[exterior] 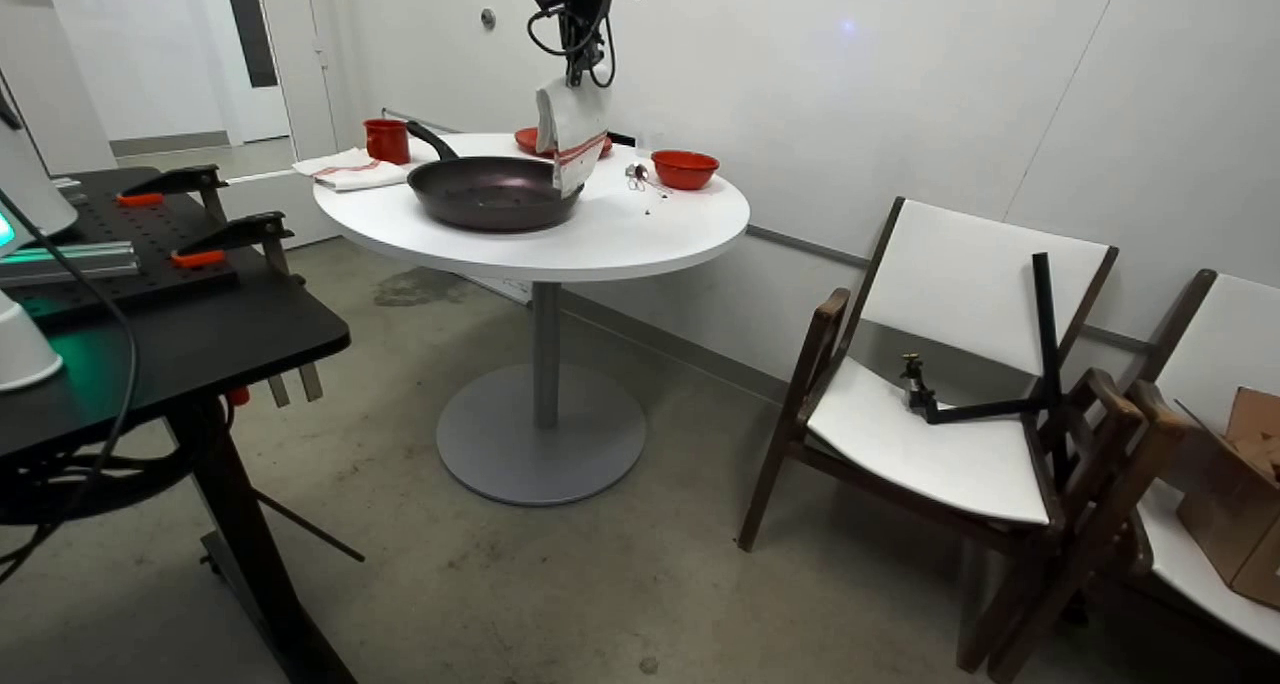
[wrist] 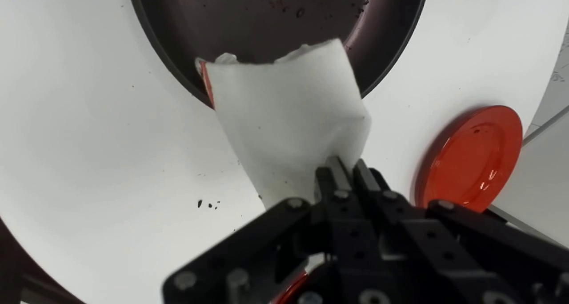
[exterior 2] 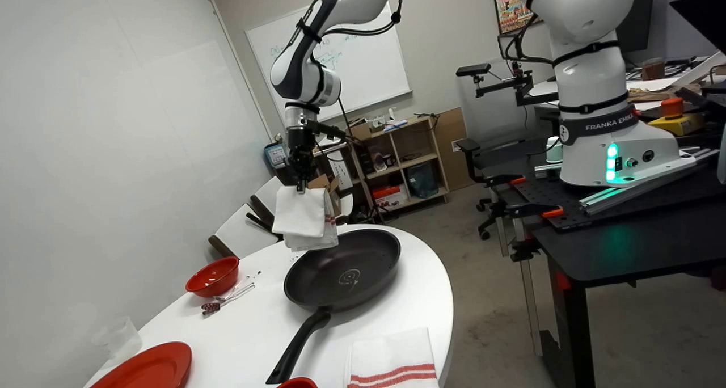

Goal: Use the right white towel to wipe the pan

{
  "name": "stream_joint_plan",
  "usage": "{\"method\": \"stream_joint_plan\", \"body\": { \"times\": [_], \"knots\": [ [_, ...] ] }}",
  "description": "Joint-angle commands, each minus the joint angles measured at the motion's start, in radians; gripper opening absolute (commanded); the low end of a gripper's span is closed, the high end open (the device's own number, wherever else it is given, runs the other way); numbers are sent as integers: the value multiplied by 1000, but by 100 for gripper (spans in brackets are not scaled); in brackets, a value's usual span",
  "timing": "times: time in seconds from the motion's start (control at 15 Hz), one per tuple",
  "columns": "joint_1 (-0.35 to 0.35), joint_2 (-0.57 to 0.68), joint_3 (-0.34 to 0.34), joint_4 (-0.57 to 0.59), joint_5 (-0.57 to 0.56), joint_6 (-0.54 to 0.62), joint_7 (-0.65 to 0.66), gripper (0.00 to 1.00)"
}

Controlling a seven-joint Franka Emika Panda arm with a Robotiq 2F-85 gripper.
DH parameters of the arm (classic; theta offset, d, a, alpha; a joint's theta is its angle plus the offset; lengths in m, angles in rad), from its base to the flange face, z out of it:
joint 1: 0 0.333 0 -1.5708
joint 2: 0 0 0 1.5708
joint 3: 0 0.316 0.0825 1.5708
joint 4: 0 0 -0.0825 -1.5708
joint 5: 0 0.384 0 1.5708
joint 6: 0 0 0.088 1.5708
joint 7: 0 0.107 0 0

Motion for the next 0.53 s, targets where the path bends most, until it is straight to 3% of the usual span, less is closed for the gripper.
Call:
{"method": "stream_joint_plan", "body": {
  "times": [0.0,0.47],
  "knots": [
    [16,-1,-19,3,11,-6,-6,6],
    [3,69,-54,104,18,-3,71,2]
  ]
}}
